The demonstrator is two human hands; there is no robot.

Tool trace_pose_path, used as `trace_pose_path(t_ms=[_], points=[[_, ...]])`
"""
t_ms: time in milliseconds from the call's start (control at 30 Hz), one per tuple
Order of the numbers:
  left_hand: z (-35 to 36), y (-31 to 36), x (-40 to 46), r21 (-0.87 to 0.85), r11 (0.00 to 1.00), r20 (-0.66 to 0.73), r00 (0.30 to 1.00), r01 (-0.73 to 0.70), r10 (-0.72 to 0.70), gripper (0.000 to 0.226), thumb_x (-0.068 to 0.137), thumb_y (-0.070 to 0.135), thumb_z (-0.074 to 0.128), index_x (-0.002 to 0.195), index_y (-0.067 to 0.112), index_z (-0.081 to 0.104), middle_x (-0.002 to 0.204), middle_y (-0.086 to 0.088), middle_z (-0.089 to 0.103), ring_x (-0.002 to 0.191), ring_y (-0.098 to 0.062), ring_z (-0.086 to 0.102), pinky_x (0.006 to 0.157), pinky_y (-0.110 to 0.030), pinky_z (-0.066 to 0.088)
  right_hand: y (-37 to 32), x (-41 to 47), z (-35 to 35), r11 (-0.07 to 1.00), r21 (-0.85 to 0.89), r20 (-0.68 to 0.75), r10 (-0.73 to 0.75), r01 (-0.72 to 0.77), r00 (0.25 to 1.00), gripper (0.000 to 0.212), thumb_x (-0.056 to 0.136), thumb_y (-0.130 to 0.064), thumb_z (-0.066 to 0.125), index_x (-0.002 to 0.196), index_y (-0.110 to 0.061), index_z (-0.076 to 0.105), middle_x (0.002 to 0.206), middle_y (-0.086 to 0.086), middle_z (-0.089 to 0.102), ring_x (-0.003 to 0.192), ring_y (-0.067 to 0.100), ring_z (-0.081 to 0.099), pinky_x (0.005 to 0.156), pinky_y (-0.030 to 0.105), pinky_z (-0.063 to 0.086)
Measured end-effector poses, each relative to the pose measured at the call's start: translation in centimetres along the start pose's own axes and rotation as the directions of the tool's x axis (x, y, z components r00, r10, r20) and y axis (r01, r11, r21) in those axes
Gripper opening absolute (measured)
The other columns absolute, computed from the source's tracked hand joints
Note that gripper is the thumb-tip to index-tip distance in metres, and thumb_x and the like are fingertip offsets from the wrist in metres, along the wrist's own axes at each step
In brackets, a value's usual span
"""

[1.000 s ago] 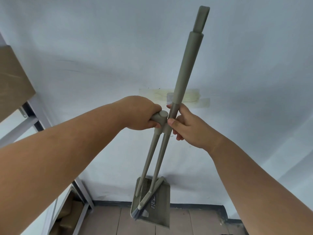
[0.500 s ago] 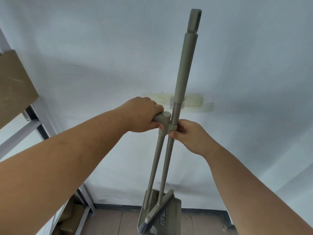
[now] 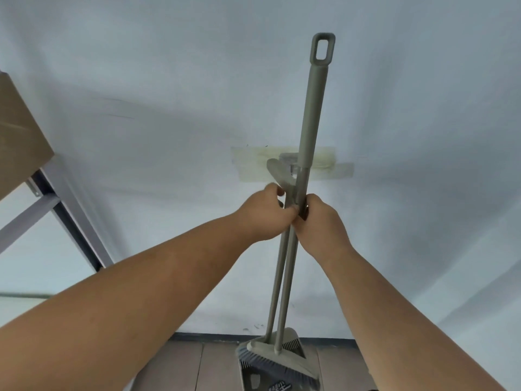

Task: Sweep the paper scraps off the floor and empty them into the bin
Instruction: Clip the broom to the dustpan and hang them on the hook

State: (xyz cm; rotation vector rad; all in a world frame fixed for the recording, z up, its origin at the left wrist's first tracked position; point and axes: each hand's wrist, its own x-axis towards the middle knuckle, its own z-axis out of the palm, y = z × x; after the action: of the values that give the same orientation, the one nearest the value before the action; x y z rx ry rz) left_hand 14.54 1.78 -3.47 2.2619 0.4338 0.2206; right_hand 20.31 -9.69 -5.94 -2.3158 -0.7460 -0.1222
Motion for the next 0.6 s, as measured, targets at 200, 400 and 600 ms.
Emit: trace_pose_path(t_ms=[200,400,600], points=[[1.8,0.5,0.4,-0.064,0.998,-0.015,1.0,0.005,-0.006,0.053,0.089,0.047,0.05,0.13,0.014,0.043,0.118,0.001,0.06,0.091,-0.013,0.054,0.069,-0.023,0.04,0.3,0.0,0.4,0.997,-0.066,-0.086,0.035,-0.041,0.996,0.008,0.092,-0.015,0.046,0.089,-0.011,0.052,0.064,-0.004,0.047,0.061,0.023,0.047,0.049,0.028,0.03],[2.6,0.0,1.0,-0.07,0.997,0.004,1.0,0.015,-0.015,0.046,0.092,0.043,0.049,0.128,0.014,0.044,0.116,0.0,0.061,0.088,-0.013,0.053,0.063,-0.021,0.038,1.2,0.1,1.4,0.994,-0.067,-0.089,0.082,-0.088,0.993,0.014,0.096,-0.019,0.044,0.092,-0.011,0.054,0.06,-0.008,0.042,0.052,0.011,0.041,0.044,0.019,0.025],[2.9,-0.5,1.6,-0.091,0.995,0.034,0.999,0.036,-0.033,0.043,0.093,0.039,0.047,0.128,0.014,0.044,0.117,-0.002,0.06,0.091,-0.015,0.055,0.071,-0.024,0.04,1.5,0.7,2.5,0.99,-0.061,-0.076,0.123,-0.127,0.99,0.016,0.096,-0.016,0.044,0.097,-0.006,0.057,0.06,-0.007,0.04,0.058,0.019,0.044,0.043,0.022,0.025]])
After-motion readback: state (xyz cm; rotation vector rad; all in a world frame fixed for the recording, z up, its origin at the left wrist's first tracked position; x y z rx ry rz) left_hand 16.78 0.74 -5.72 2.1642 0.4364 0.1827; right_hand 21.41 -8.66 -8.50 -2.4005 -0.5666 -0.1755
